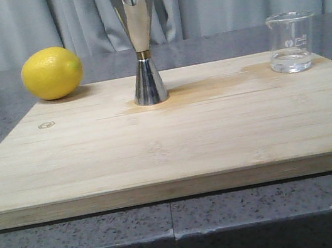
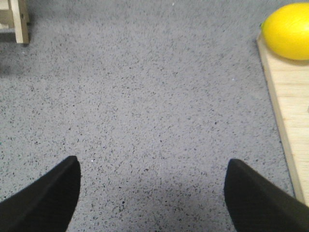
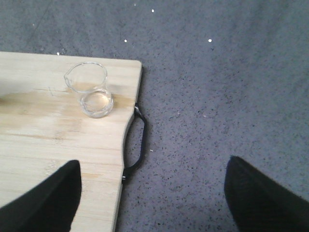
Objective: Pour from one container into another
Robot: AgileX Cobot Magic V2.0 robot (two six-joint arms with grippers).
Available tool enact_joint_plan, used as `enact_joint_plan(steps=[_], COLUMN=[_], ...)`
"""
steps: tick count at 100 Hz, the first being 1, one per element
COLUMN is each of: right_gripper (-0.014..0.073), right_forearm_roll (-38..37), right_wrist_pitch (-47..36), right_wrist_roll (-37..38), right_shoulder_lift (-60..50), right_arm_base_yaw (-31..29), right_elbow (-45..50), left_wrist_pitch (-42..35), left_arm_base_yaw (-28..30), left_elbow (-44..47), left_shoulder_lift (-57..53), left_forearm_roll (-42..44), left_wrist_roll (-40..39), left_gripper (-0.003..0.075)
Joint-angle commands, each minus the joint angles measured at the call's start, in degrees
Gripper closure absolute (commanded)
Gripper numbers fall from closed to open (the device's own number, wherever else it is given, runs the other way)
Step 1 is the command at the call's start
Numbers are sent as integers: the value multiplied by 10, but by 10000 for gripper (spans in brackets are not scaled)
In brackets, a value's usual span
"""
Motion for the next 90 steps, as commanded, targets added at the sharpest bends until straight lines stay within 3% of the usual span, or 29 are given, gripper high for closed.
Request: enact_joint_plan(steps=[1,31,40,64,78,90], right_gripper=[42,48,126,480,604,654], right_forearm_roll=[-2,-8,-8,-8,-8,-8], right_wrist_pitch=[-51,-53,-52,-51,-51,-51], right_wrist_roll=[-7,-7,-7,-7,-7,-7], right_shoulder_lift=[-32,-68,-68,-68,-68,-68], right_arm_base_yaw=[-3,-3,-3,-3,-3,-3], right_elbow=[-5,-2,-2,-2,-2,-2], left_wrist_pitch=[-50,-67,-68,-69,-69,-69], left_arm_base_yaw=[2,2,2,2,2,2], left_elbow=[-8,-8,-8,-8,-8,-8], left_shoulder_lift=[-22,-28,-28,-28,-28,-28], left_forearm_roll=[-19,-31,-31,-31,-31,-31], left_wrist_roll=[-7,-7,-7,-7,-7,-7], left_gripper=[155,157,192,450,598,704])
